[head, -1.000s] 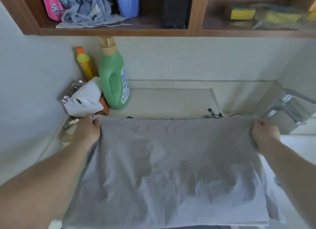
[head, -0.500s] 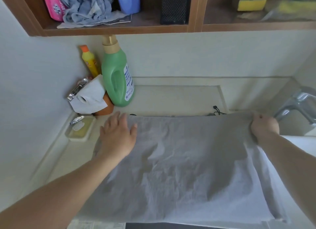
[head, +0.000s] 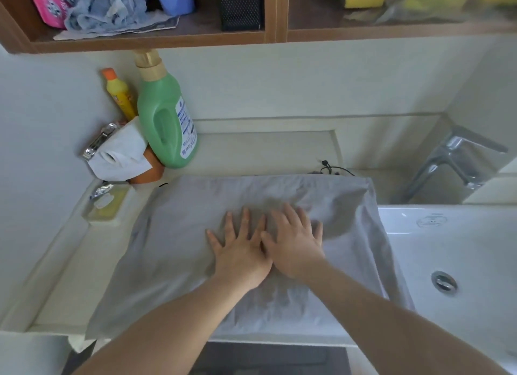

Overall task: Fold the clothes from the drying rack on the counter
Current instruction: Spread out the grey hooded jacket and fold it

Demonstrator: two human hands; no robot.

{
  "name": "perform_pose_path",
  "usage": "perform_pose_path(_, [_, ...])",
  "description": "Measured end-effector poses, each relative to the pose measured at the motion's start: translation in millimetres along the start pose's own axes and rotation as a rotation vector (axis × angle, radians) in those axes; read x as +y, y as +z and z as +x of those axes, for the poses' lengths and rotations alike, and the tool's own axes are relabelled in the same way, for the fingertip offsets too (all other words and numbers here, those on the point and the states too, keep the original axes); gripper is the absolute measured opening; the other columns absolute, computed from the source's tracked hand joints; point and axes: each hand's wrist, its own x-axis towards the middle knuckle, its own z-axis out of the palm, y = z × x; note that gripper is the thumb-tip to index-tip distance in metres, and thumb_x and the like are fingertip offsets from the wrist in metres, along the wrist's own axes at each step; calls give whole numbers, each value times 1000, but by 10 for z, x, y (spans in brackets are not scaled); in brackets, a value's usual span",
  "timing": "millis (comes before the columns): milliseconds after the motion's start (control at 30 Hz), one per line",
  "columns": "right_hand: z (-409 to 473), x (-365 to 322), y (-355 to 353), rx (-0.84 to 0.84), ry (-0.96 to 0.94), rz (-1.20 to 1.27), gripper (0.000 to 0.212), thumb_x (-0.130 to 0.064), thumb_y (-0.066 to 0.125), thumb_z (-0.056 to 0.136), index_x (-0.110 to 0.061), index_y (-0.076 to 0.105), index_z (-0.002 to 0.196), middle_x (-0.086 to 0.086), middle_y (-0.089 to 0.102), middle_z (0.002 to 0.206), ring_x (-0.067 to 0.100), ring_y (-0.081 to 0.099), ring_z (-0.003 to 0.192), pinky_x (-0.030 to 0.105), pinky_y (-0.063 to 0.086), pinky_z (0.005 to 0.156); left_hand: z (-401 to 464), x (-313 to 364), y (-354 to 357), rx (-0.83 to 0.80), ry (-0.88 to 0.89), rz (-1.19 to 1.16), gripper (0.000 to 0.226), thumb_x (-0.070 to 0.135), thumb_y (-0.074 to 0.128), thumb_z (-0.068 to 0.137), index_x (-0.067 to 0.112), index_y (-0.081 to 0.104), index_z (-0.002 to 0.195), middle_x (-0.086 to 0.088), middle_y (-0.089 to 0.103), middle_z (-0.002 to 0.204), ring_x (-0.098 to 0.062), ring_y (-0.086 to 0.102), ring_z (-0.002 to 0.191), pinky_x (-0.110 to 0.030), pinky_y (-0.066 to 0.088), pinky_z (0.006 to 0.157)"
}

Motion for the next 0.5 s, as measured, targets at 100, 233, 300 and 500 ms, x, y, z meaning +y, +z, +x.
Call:
perform_pose_path(100, [-69, 210, 207, 27, 1, -121, 69, -72, 21, 96, -39, 20, 157, -10, -1, 170, 17, -10, 156, 62, -4, 122, -4, -139, -10, 32, 30, 38, 68, 64, 14, 99, 40, -8, 160, 7, -22, 169, -28, -22, 155, -73, -5, 115])
perform_pose_path(233, [-98, 577, 201, 66, 1, -270, 70, -75, 5, 95, -45, 2, 159, -12, -10, 170, 18, -14, 156, 63, -9, 121, -101, -457, 8, 67, -19, 1, 74, 71, 3, 97, 37, -8, 161, 7, -19, 169, -25, -20, 155, -63, -8, 121])
perform_pose_path(300, [-111, 645, 181, 61, 9, -291, 72, -77, 1, 94, -45, -3, 159, -12, -13, 169, 20, -16, 156, 63, -11, 121, -179, -683, 41, 96, -80, -18, 73, 70, 4, 97, 36, -8, 162, 6, -17, 170, -25, -18, 156, -58, -6, 123])
perform_pose_path(500, [-120, 580, 134, 47, 103, -270, 65, -54, 28, 95, -35, 18, 157, -7, -5, 170, 25, -11, 156, 67, 0, 120, -578, -1655, 141, 123, -286, -35, 74, 69, 2, 97, 34, -2, 163, 2, -2, 172, -24, -2, 158, -54, 7, 125])
